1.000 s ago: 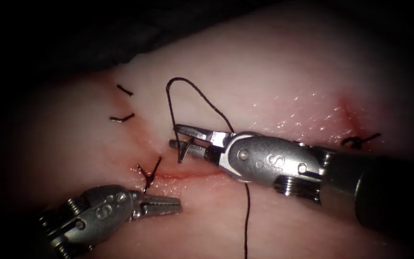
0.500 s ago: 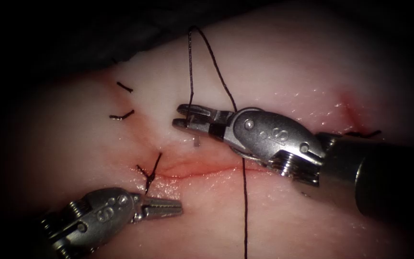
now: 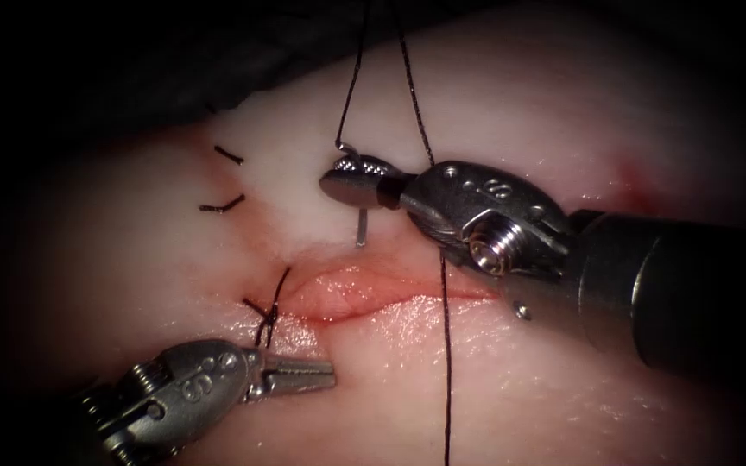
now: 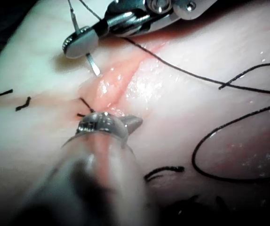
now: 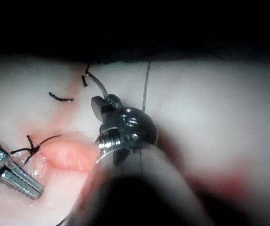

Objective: Wound Closure
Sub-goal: With the right needle driver throw the needle through the top side of the wound.

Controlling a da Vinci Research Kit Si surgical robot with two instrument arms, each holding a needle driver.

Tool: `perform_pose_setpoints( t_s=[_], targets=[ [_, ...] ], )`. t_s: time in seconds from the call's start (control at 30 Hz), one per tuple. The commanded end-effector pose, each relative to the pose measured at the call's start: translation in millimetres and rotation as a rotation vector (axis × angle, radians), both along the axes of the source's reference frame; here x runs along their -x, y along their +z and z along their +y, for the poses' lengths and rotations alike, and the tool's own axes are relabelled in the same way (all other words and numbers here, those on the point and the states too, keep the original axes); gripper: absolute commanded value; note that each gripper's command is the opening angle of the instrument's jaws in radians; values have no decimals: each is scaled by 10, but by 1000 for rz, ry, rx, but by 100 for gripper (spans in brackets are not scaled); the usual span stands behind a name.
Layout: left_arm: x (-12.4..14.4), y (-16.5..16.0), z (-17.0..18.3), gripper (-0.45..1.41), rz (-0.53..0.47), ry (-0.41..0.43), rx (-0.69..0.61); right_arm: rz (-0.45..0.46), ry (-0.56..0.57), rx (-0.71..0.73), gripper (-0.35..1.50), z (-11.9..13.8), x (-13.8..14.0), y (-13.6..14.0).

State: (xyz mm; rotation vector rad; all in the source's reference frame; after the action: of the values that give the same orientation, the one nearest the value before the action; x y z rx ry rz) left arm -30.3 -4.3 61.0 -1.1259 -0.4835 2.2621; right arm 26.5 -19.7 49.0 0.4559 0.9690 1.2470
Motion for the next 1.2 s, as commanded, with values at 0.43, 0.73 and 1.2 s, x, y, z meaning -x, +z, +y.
perform_pose_setpoints(
  t_s=[0.43, 0.73, 1.2],
  targets=[
    [8, 0, 4, -45, -1, -1, 4, -83, 185, -77, -35, 33, -8, -14],
    [9, 0, 2, -45, 0, -2, 6, -20, 280, -230, -35, 39, -8, -13],
    [7, 4, 5, -45, -2, 1, 7, 218, 253, -573, -35, 9, -39, -23]
  ],
)
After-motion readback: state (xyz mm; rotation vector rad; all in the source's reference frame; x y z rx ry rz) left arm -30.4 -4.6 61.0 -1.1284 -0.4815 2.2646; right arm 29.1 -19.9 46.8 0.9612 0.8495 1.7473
